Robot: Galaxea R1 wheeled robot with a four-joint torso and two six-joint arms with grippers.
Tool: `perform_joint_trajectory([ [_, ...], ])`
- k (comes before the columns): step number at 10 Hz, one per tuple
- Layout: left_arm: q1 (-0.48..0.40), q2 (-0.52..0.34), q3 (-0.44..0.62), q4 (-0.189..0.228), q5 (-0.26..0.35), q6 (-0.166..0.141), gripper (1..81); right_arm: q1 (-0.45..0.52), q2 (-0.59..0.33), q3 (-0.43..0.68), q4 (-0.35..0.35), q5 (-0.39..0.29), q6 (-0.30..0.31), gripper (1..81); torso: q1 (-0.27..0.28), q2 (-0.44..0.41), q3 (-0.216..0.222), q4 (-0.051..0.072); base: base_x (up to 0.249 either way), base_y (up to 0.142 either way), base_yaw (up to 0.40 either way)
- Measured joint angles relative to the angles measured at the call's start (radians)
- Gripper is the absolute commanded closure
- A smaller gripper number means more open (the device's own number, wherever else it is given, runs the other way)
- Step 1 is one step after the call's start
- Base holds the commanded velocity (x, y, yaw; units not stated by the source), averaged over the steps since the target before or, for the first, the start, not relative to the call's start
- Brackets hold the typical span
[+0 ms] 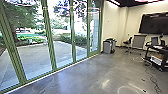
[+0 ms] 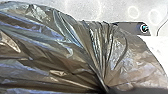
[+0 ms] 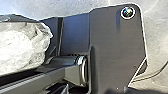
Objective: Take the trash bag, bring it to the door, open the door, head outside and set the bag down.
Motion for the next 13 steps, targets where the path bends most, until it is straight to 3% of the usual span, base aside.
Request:
perform_joint_trajectory([
  [13,0.001,0.000,0.000,0.000,0.001,0.000,81.1,-0.002,0.000,0.000,0.000,0.006,0.000,1.0,0.000,0.000,0.000,0.000,0.137,0.000,0.000],
])
